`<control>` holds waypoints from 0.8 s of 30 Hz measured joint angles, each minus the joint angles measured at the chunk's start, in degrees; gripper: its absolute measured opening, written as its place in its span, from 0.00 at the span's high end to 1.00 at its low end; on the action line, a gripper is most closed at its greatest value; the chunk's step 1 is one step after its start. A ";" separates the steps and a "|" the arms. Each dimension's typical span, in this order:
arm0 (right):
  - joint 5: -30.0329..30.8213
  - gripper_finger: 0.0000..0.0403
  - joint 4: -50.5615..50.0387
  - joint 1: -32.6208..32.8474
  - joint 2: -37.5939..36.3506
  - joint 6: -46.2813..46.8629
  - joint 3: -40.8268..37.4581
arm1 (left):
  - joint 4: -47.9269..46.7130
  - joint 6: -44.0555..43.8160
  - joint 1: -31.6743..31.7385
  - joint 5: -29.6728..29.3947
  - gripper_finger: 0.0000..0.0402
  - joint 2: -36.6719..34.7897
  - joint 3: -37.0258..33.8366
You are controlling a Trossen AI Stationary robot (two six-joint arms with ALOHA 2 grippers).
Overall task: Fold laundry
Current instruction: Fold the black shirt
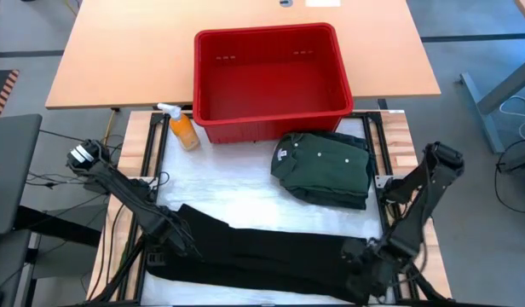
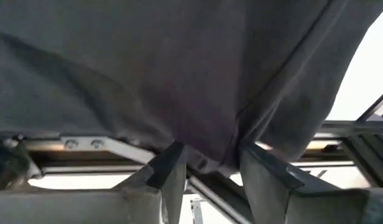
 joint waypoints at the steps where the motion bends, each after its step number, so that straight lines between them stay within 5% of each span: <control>1: 0.54 0.54 3.27 -0.89 0.01 -1.06 -1.96 | -0.84 -0.13 -0.10 -0.04 0.66 -0.47 0.00; 8: 2.18 0.55 24.83 -5.95 0.14 -2.99 -18.33 | -2.19 -4.30 -1.39 0.90 0.65 -5.88 0.00; 14: 2.34 0.55 26.33 -6.87 0.14 0.94 -24.08 | -1.96 -8.15 -3.94 3.75 0.65 -9.56 0.00; 24: 2.96 0.55 16.79 -9.98 -0.01 8.49 -27.70 | 17.46 -10.99 -0.78 -17.14 0.65 -6.60 -3.66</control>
